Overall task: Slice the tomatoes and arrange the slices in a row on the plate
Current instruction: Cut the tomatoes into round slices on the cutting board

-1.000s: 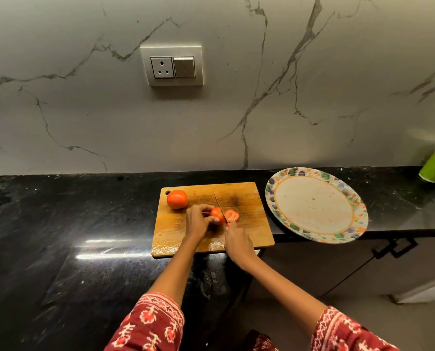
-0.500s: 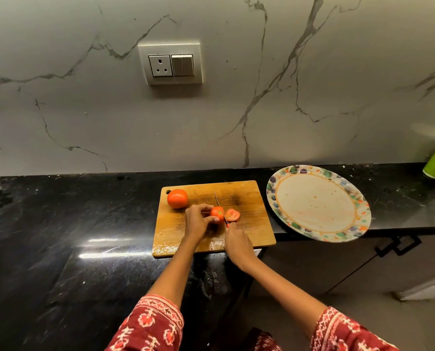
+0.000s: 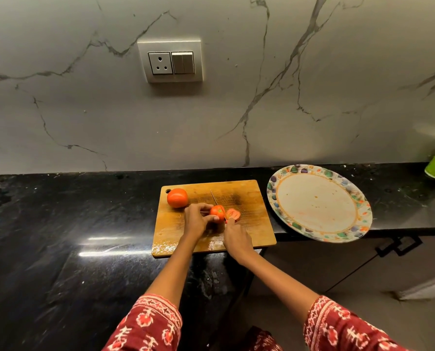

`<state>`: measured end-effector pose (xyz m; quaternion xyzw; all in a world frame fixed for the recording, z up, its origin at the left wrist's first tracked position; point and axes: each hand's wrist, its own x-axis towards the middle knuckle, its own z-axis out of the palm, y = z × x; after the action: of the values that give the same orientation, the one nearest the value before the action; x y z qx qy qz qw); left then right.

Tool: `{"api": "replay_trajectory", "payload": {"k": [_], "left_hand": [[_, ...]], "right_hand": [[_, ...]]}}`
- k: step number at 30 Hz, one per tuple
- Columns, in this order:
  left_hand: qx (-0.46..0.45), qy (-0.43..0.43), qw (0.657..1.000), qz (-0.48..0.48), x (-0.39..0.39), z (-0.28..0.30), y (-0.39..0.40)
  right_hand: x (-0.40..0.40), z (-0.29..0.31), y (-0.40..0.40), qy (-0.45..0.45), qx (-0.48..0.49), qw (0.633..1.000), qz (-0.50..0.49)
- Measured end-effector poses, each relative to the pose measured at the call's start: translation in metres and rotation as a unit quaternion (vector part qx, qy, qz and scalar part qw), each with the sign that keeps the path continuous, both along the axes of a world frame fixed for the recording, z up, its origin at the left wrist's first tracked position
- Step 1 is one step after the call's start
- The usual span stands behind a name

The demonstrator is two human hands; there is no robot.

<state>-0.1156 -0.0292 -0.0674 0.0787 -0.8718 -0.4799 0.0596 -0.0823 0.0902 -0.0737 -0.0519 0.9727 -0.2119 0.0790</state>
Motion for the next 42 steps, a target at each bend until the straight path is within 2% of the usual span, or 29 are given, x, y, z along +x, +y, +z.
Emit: {"api": "replay_trajectory", "payload": {"k": [11, 20, 28, 33, 37, 42], "left_hand": [[0.000, -0.010, 1.000, -0.008, -0.005, 0.001, -0.002], [-0.035, -0.021, 0.999, -0.019, -0.011, 0.000, -0.005], [-0.017, -0.035, 0.999, -0.014, -0.011, -0.005, -0.017], [0.009, -0.034, 0.999, -0.017, -0.003, -0.008, -0.019], [0.003, -0.021, 0.999, -0.037, -0.004, -0.003, -0.013], [-0.009, -0.007, 0.998, -0.054, -0.006, -0.001, -0.010]], "right_hand": [[-0.001, 0.000, 0.002, -0.017, 0.033, 0.999, 0.006], [-0.006, 0.005, -0.001, -0.040, 0.020, 0.999, 0.004], [0.019, -0.003, 0.024, -0.044, 0.074, 0.996, 0.033], [0.016, 0.002, 0.028, -0.080, 0.019, 0.997, 0.001], [0.012, 0.014, 0.026, -0.040, -0.041, 0.998, -0.031], [0.011, 0.026, 0.022, -0.014, -0.065, 0.998, -0.014]]}}
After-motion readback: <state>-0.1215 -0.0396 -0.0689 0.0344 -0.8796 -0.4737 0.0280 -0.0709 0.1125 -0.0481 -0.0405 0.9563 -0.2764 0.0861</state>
